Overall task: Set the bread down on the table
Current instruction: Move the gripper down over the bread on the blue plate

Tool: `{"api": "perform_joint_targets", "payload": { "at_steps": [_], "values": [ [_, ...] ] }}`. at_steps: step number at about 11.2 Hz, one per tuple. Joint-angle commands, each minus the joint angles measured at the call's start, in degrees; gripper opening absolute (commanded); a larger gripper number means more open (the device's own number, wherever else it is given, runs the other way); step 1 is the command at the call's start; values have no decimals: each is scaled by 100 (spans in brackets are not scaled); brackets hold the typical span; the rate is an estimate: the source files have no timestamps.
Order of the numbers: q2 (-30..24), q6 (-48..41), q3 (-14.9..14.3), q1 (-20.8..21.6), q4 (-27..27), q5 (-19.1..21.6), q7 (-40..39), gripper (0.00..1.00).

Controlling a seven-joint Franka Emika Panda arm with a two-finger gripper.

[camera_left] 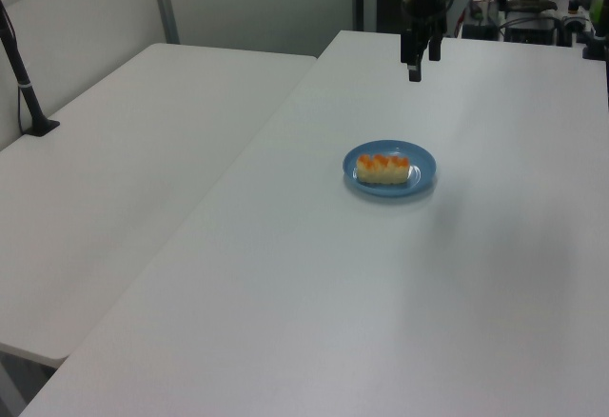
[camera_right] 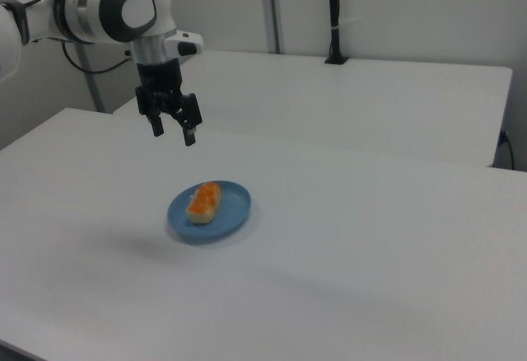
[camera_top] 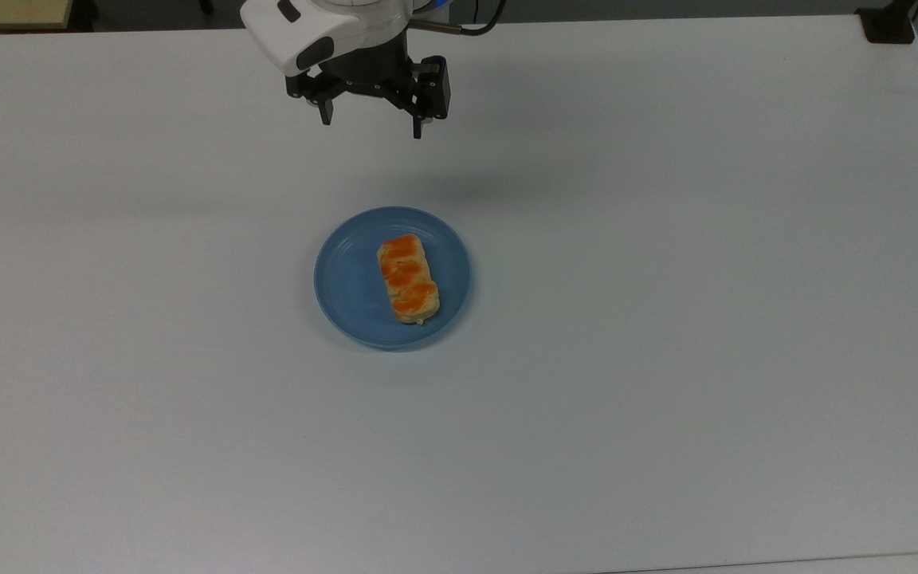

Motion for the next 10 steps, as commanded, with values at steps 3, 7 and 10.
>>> {"api": "perform_joint_targets", "payload": {
  "at_steps": [3,7,10],
  "values": [
    [-96,82,-38,1,-59,70,-131,100],
    [517,396,-160,264,73,17,-183,100],
    [1211,1503,-354,467,47,-9,-289,100]
  ]
}}
